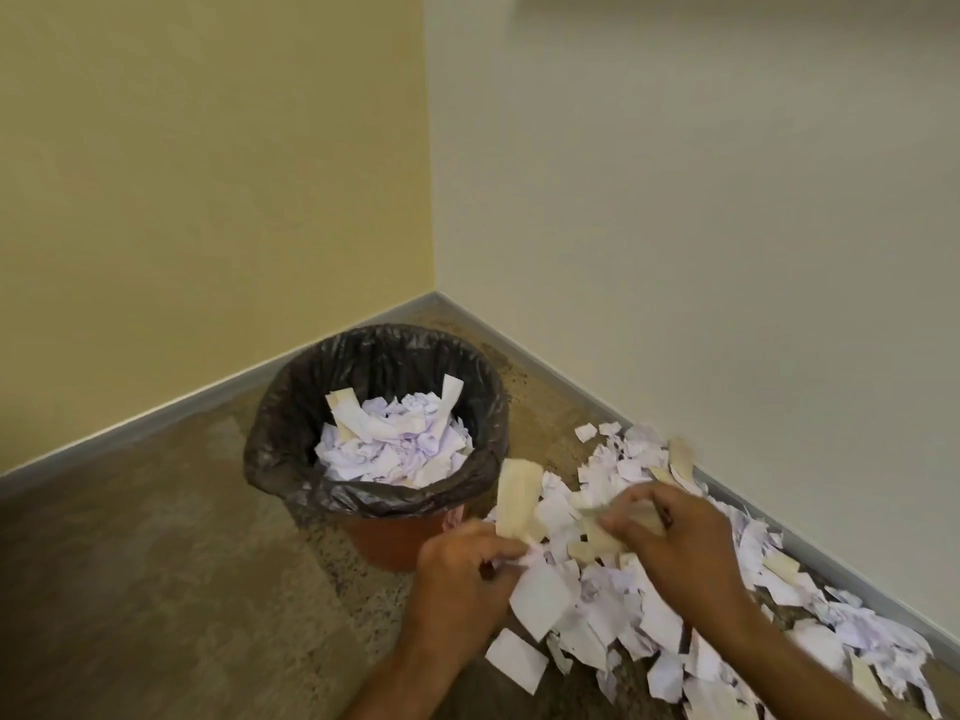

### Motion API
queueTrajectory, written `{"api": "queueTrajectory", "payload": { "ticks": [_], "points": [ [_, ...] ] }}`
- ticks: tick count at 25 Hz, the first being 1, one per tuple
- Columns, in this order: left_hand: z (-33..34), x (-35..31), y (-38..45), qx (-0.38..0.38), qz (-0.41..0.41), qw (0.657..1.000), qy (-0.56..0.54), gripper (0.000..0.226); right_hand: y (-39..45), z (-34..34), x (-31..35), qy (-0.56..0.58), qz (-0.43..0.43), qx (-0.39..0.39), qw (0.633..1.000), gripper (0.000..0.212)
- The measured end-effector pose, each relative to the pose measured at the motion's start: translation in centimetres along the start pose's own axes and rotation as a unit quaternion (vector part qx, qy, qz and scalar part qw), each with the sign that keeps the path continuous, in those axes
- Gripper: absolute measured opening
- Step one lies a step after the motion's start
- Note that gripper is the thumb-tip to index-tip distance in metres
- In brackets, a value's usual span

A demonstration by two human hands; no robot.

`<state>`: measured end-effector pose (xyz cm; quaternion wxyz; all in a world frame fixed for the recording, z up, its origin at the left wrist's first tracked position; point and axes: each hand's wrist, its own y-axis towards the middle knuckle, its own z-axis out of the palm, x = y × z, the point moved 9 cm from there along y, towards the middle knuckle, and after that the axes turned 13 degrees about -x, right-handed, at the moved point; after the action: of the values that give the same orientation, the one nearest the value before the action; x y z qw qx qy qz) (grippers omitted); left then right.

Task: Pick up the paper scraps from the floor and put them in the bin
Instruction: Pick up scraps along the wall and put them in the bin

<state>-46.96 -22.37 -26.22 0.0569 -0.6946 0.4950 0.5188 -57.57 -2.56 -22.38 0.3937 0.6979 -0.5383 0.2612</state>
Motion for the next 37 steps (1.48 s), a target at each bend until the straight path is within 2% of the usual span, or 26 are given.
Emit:
{"api": "queueTrajectory", "payload": {
  "ticks": [4, 7, 9, 11, 14, 16, 18, 20, 22, 23, 25, 27, 29, 32, 34, 37],
  "points": [
    [-9.4, -4.5, 7.0, -0.127, -0.006, 0.992, -0.025, 0.017, 4.2, 0.5, 11.3, 0.068, -0.103, -0.006, 0.992, 0.015],
    [-14.5, -3.6, 12.0, -0.198, -0.043, 0.979, 0.012, 0.017, 7.0, 4.3, 17.1, 0.091, -0.151, 0.015, 0.984, 0.013],
    [-15.9, -1.0, 14.6, -0.211, -0.077, 0.972, 0.063, 0.015, 8.4, 8.0, 19.4, 0.073, -0.168, 0.042, 0.982, 0.014],
    [-15.3, 2.3, 16.5, -0.155, -0.113, 0.972, 0.133, 0.019, 8.8, 12.0, 20.1, -0.009, -0.192, 0.108, 0.975, 0.029],
    [-12.5, 5.3, 17.2, -0.003, -0.119, 0.961, 0.248, 0.055, 7.7, 16.3, 18.9, -0.155, -0.251, 0.214, 0.931, 0.068],
    [-11.0, 5.3, 16.8, 0.016, -0.11, 0.951, 0.289, 0.067, 7.8, 15.9, 17.7, -0.156, -0.266, 0.205, 0.929, 0.067],
    [-9.7, 2.3, 16.0, -0.042, -0.031, 0.962, 0.269, 0.058, 8.5, 13.2, 16.0, -0.121, -0.264, 0.126, 0.949, 0.048],
    [-7.0, -2.0, 13.8, -0.062, 0.111, 0.975, 0.181, 0.041, 9.1, 9.7, 12.4, -0.058, -0.208, 0.042, 0.975, 0.031],
    [-2.3, -4.3, 10.0, 0.004, 0.229, 0.964, 0.134, 0.027, 8.5, 7.8, 6.6, -0.059, -0.159, 0.024, 0.985, 0.025],
    [0.4, -4.3, 7.9, 0.052, 0.252, 0.957, 0.135, 0.026, 7.9, 7.8, 3.1, -0.096, -0.143, 0.044, 0.984, 0.026],
    [5.9, -1.2, 4.1, 0.163, 0.207, 0.95, 0.167, 0.042, 5.8, 8.6, -4.6, -0.195, -0.104, 0.133, 0.966, 0.035],
    [11.0, 4.8, -0.5, 0.295, 0.062, 0.929, 0.213, 0.078, 2.8, 9.5, -11.6, -0.281, -0.082, 0.233, 0.927, 0.057],
    [14.3, 10.2, -5.2, 0.372, -0.099, 0.899, 0.208, 0.11, 0.0, 10.3, -16.6, -0.331, -0.071, 0.291, 0.895, 0.074],
    [17.1, 14.6, -10.5, 0.38, -0.241, 0.874, 0.185, 0.137, -2.4, 11.9, -20.8, -0.366, -0.049, 0.322, 0.872, 0.093],
    [18.1, 15.8, -12.2, 0.355, -0.267, 0.874, 0.197, 0.145, -3.2, 13.2, -22.3, -0.377, -0.039, 0.32, 0.868, 0.104],
    [19.1, 16.5, -12.4, 0.323, -0.254, 0.875, 0.256, 0.148, -3.5, 14.9, -23.8, -0.362, -0.026, 0.302, 0.882, 0.109]
  ]
}}
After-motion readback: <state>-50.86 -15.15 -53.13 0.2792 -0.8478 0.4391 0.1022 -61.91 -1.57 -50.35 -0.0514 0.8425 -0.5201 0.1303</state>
